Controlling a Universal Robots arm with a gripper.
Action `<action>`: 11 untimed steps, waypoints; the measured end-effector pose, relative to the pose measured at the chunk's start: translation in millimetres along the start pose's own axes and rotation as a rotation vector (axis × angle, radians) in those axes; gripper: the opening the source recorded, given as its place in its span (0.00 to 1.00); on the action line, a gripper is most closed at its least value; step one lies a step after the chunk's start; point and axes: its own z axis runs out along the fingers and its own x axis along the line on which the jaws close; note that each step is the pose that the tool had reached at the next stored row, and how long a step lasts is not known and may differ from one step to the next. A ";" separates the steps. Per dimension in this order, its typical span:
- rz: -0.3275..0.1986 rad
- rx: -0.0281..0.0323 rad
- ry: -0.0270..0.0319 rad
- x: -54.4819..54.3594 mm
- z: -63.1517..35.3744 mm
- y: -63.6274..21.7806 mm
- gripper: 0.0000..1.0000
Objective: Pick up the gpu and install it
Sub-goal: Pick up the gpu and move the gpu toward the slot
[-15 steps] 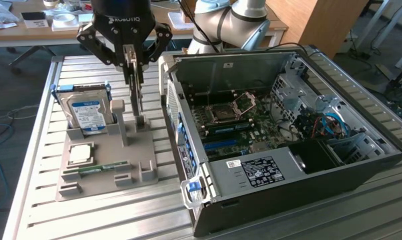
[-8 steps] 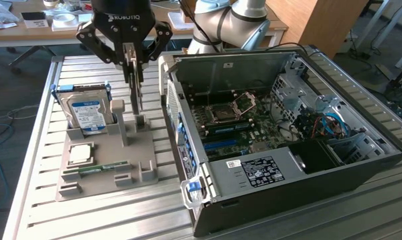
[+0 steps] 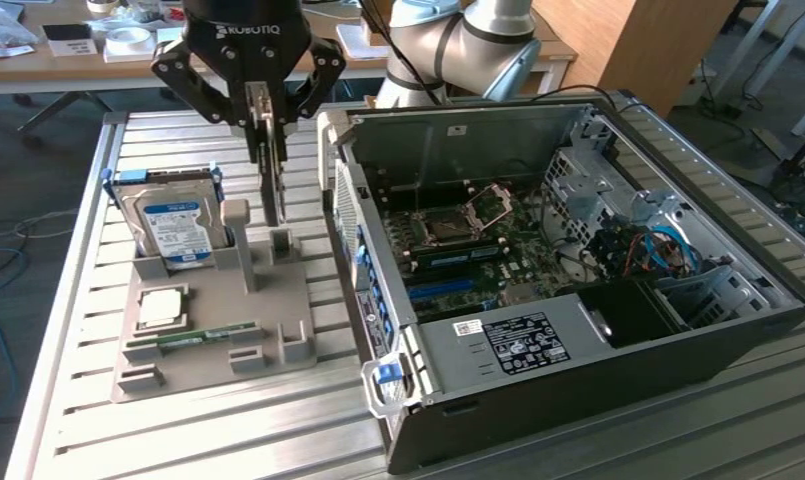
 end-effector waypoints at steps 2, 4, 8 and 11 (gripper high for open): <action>0.000 -0.0008 0.0002 -2.0 0.0 0.1 0.27; 0.000 -0.0018 0.0001 -4.7 0.2 0.3 0.27; 0.000 -0.0027 0.0002 -12.9 0.4 0.7 0.27; 0.000 -0.0033 0.0001 -20.1 0.5 1.1 0.27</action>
